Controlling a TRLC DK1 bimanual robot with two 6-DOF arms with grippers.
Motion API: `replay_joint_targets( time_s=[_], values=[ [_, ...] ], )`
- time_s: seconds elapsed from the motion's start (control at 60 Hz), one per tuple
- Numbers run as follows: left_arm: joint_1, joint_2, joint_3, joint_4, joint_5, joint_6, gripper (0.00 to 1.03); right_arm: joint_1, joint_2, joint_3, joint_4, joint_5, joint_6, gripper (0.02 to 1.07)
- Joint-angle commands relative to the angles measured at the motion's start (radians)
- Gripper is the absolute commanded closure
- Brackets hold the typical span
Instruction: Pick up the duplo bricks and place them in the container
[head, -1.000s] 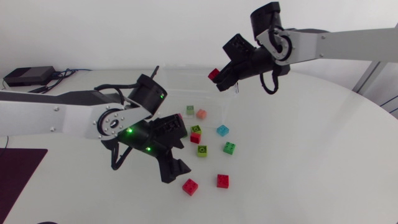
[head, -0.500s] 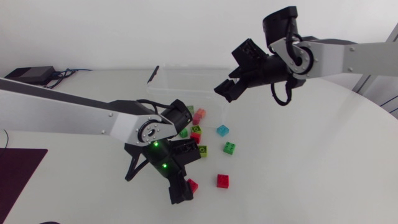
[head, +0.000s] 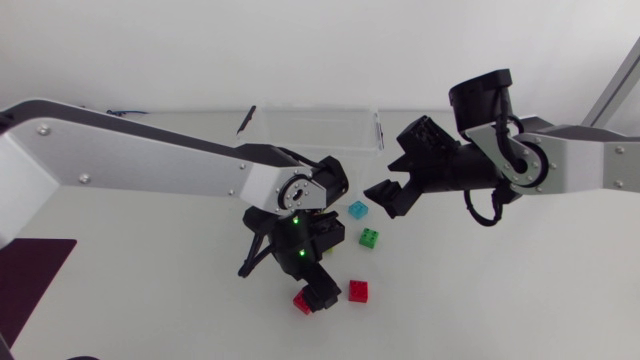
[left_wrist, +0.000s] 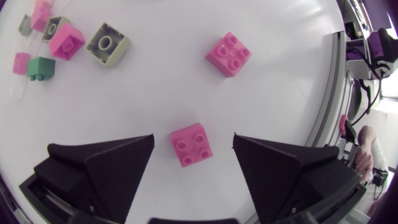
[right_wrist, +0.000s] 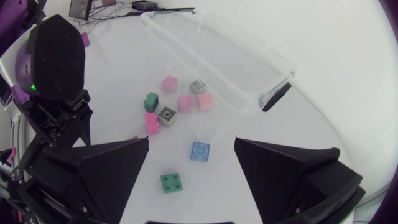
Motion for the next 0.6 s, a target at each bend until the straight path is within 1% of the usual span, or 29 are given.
replay_joint_targets(
  time_s=[0.0, 0.033, 0.1, 0.183, 0.283, 0.317, 0.35, 0.367, 0.4, 0.583],
  values=[
    [-0.018, 0.043, 0.025, -0.024, -0.020, -0.056, 0.17, -0.005, -0.047, -0.061, 0.013, -0.009, 0.009, 0.07],
    [-0.022, 0.053, 0.027, -0.024, -0.036, -0.068, 0.17, -0.003, -0.062, -0.077, 0.013, -0.013, 0.004, 0.07],
    [-0.024, 0.057, 0.029, -0.021, -0.040, -0.077, 0.21, -0.005, -0.111, -0.125, 0.007, -0.030, -0.017, 0.07],
    [-0.029, 0.060, 0.025, -0.023, -0.056, -0.087, 0.31, -0.009, -0.162, -0.176, -0.012, -0.050, -0.040, 0.07],
    [-0.032, 0.071, 0.022, -0.029, -0.068, -0.099, 0.46, -0.014, -0.234, -0.228, -0.048, -0.062, -0.088, 0.07],
    [-0.030, 0.076, 0.024, -0.029, -0.073, -0.102, 0.50, -0.018, -0.252, -0.239, -0.059, -0.067, -0.096, 0.07],
    [-0.029, 0.080, 0.025, -0.029, -0.076, -0.102, 0.56, -0.025, -0.275, -0.252, -0.075, -0.073, -0.108, 0.07],
    [-0.027, 0.085, 0.027, -0.029, -0.076, -0.103, 0.64, -0.026, -0.283, -0.258, -0.081, -0.075, -0.116, 0.07],
    [-0.025, 0.091, 0.027, -0.029, -0.077, -0.107, 0.76, -0.032, -0.298, -0.269, -0.091, -0.078, -0.128, 0.07],
    [-0.047, 0.103, -0.008, -0.033, -0.082, -0.108, 0.80, -0.025, -0.327, -0.355, -0.154, -0.122, -0.221, 0.07]
  ],
)
